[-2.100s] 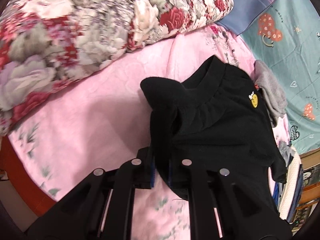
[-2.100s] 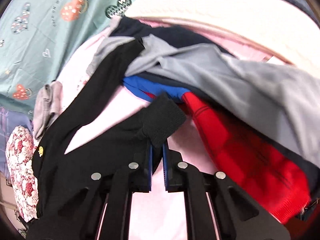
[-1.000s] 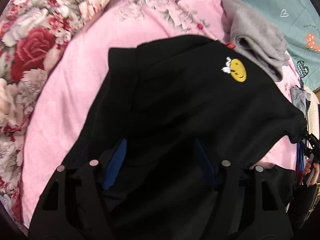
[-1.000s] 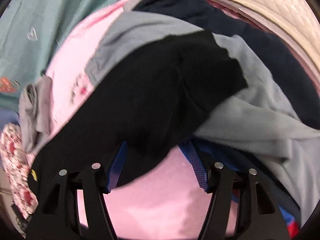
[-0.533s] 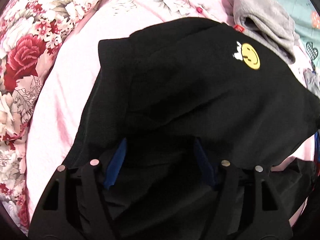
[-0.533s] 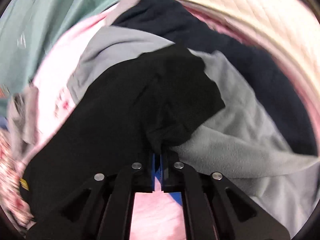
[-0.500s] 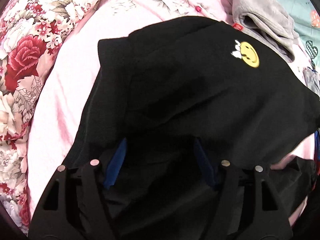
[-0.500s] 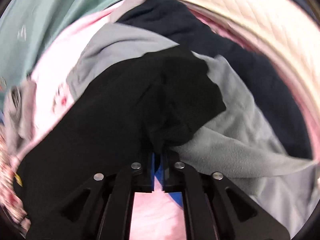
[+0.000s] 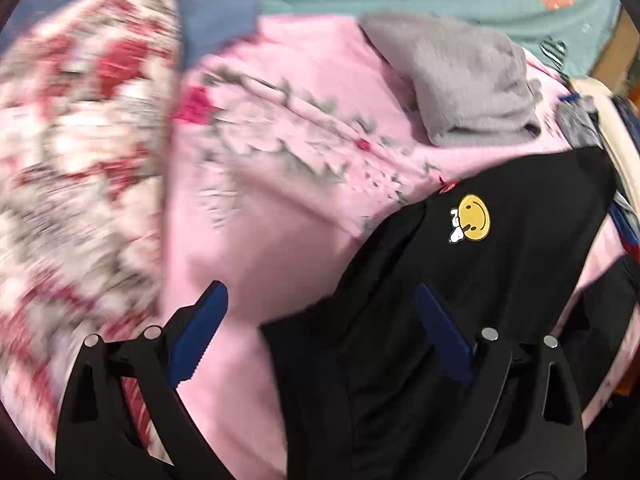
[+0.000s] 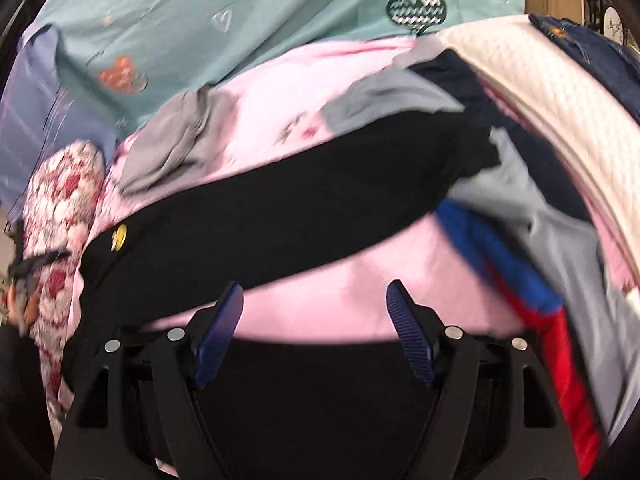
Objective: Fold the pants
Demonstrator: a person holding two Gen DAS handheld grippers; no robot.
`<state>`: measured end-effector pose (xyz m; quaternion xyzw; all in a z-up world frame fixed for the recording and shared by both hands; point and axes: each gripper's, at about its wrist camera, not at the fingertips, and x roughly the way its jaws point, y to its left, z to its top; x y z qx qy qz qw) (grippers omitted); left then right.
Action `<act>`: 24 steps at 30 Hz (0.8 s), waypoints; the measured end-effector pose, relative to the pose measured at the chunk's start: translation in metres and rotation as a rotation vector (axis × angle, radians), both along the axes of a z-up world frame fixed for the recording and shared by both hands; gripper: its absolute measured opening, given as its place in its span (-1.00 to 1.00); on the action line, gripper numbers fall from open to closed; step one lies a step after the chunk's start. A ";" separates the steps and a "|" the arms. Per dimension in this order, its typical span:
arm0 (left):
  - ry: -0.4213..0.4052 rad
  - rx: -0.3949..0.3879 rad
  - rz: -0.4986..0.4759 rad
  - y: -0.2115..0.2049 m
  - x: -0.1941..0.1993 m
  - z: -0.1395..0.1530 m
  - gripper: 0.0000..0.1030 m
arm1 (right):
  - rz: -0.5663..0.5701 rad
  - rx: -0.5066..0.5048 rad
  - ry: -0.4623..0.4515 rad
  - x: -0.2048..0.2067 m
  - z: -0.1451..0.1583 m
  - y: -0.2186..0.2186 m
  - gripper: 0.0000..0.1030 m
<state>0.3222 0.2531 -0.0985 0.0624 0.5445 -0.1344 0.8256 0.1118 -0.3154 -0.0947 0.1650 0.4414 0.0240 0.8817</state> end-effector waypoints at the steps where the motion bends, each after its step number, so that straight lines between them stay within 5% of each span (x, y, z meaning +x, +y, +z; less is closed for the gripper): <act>1: 0.017 -0.006 -0.031 -0.006 0.011 -0.007 0.86 | 0.006 -0.008 0.009 -0.009 -0.001 0.006 0.45; 5: 0.027 0.010 -0.132 -0.023 0.027 -0.042 0.75 | 0.024 -0.082 0.046 -0.011 0.002 0.026 0.45; 6: 0.031 -0.017 -0.142 -0.023 0.031 -0.048 0.15 | 0.034 -0.100 0.048 -0.004 0.002 0.035 0.45; 7: 0.055 -0.061 -0.154 -0.020 0.033 -0.052 -0.93 | 0.067 -0.123 0.043 0.007 0.006 0.046 0.45; 15: -0.015 -0.085 -0.148 -0.021 0.027 -0.058 -0.90 | 0.587 -0.213 -0.030 0.134 0.026 0.177 0.45; 19: -0.037 -0.097 -0.133 -0.017 0.017 -0.048 -0.90 | 0.840 -0.318 0.011 0.210 -0.002 0.265 0.45; 24: -0.047 -0.086 -0.137 -0.014 0.009 -0.041 -0.90 | 0.968 -0.413 0.056 0.259 -0.034 0.319 0.45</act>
